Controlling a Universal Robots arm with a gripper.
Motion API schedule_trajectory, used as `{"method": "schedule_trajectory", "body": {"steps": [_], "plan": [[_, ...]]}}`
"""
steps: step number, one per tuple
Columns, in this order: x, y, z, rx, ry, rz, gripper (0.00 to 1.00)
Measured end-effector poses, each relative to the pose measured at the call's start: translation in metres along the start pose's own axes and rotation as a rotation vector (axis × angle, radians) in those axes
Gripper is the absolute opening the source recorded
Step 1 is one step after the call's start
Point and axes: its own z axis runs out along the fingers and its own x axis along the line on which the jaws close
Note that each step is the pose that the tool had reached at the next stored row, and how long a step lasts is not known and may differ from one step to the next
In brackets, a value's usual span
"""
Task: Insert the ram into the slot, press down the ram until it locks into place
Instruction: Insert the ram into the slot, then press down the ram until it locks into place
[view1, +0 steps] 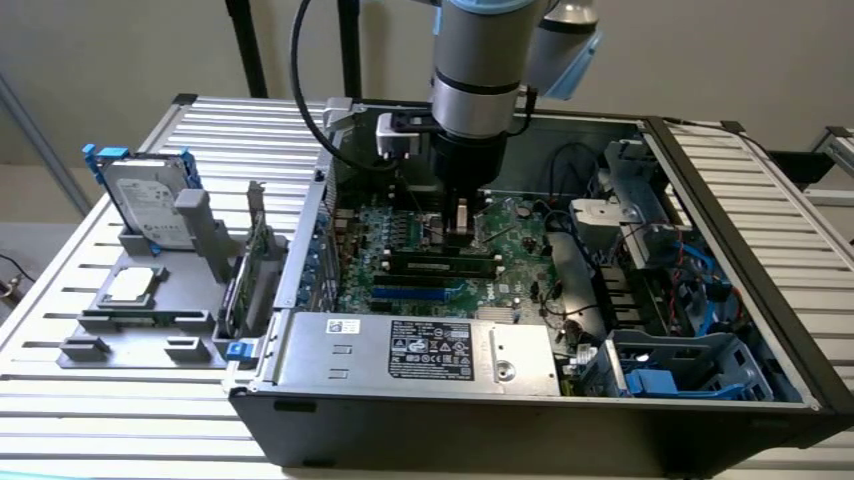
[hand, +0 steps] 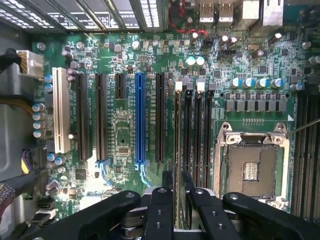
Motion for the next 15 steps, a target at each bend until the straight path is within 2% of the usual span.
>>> {"method": "schedule_trajectory", "body": {"steps": [2, 3, 4, 8, 10, 15], "plan": [[0.0002, 0.0024, -0.0013, 0.0, -0.0014, 0.0, 0.18], [0.0002, 0.0026, -0.0013, 0.0, -0.0016, 0.0, 0.12], [0.0002, 0.0026, -0.0013, 0.0001, -0.0018, 0.0, 0.1], [0.0002, 0.0026, -0.0013, 0.0, -0.0021, 0.0, 0.1], [0.0003, 0.0026, -0.0013, -0.0001, -0.0055, 0.0, 0.1], [0.0003, 0.0026, -0.0014, -0.0001, -0.006, 0.0, 0.1]]}}
